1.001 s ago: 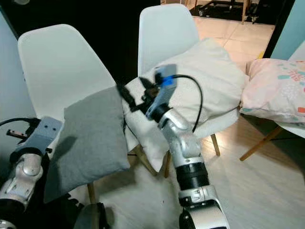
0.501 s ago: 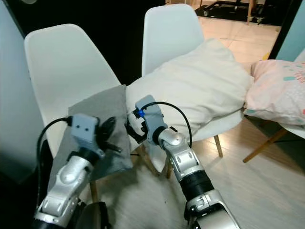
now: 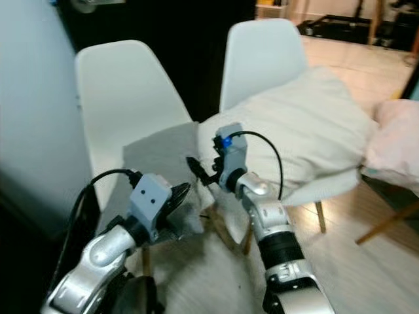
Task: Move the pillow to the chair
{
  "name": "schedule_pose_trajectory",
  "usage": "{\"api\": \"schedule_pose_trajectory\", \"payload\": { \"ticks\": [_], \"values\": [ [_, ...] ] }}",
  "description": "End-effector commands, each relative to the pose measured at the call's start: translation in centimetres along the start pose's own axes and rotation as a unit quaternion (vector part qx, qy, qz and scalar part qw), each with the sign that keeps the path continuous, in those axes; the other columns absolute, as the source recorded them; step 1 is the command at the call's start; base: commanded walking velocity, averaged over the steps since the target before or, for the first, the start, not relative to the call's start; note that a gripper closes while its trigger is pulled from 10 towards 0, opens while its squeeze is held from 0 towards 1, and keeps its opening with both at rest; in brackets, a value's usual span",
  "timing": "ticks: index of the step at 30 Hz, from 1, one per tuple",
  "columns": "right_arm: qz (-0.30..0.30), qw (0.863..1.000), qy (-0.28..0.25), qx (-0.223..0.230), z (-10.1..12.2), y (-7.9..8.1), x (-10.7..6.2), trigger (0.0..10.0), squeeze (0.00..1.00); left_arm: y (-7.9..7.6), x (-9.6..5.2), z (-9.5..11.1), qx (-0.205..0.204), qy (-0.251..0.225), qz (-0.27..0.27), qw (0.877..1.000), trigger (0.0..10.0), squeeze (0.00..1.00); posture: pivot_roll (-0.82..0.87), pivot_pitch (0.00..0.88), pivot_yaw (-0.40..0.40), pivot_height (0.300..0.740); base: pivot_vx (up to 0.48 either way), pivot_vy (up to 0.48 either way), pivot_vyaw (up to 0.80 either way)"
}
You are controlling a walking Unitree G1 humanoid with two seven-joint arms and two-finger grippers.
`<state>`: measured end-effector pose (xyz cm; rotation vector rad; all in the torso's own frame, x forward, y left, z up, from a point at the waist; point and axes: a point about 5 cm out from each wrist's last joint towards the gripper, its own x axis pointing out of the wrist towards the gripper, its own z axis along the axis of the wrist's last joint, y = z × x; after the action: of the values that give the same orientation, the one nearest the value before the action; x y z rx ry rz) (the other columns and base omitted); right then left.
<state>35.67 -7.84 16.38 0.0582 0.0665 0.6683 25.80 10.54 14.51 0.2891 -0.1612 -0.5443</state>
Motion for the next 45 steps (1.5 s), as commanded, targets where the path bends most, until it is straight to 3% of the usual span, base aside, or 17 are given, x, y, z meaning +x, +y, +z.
{"api": "schedule_pose_trajectory", "payload": {
  "ticks": [1,11,14,26,30,32,34,39,42,45],
  "values": [
    [0.002,1.000,-0.009,0.000,0.5,-0.2,0.1,10.0,0.00,0.0,0.0,0.3,0.004,0.000,0.004,1.000,10.0,0.00,0.21,0.055,0.002,0.440,0.000,0.000,0.80],
    [-0.005,1.000,-0.012,0.002,0.5,-0.1,0.4,10.0,0.00,-0.7,0.5,-0.9,-0.016,0.029,0.006,0.999,10.0,0.00,0.20,0.043,0.006,0.440,0.000,-0.327,0.78],
    [-0.019,1.000,0.003,0.011,0.2,-0.3,0.5,10.0,0.00,-1.0,1.0,-0.7,-0.015,0.026,-0.003,1.000,10.0,0.00,0.20,0.039,0.008,0.440,0.000,0.000,0.00],
    [-0.019,1.000,0.007,0.008,0.2,-0.4,0.6,10.0,0.00,-2.9,0.8,-1.7,-0.051,0.047,-0.064,0.996,10.0,0.00,0.20,0.042,0.006,0.440,0.000,0.000,0.00],
    [-0.020,1.000,0.013,0.006,0.0,-0.3,0.6,10.0,0.00,-3.8,0.1,-4.0,-0.046,0.101,-0.087,0.990,10.0,0.00,0.19,0.052,0.008,0.440,0.000,0.000,0.00],
    [-0.023,1.000,0.018,0.005,-0.2,-0.4,0.5,10.0,0.00,-4.3,-1.1,-6.9,-0.040,0.171,-0.106,0.979,10.0,0.00,0.19,0.058,0.009,0.440,0.000,0.000,0.00],
    [-0.025,0.999,0.021,0.005,-0.3,-0.5,0.4,10.0,0.00,-4.5,-1.7,-7.9,-0.056,0.198,-0.109,0.973,10.0,0.00,0.18,0.060,0.010,0.440,0.000,0.000,0.00],
    [-0.034,0.999,0.028,0.005,-0.5,-1.0,0.1,10.0,0.00,-4.6,-2.6,-8.8,-0.083,0.217,-0.129,0.964,10.0,0.00,0.18,0.067,0.009,0.440,0.000,0.000,0.00],
    [-0.038,0.999,0.028,0.007,-0.5,-1.1,0.0,10.0,0.00,-4.4,-3.0,-9.6,-0.060,0.230,-0.132,0.962,10.0,0.00,0.18,0.072,0.009,0.440,0.000,0.000,0.00],
    [-0.035,0.999,0.022,0.012,-0.3,-1.0,0.1,10.0,0.00,-2.6,-3.0,-10.9,-0.003,0.240,-0.075,0.968,10.0,0.00,0.18,0.076,0.010,0.440,0.000,0.000,0.00]
  ]
}}
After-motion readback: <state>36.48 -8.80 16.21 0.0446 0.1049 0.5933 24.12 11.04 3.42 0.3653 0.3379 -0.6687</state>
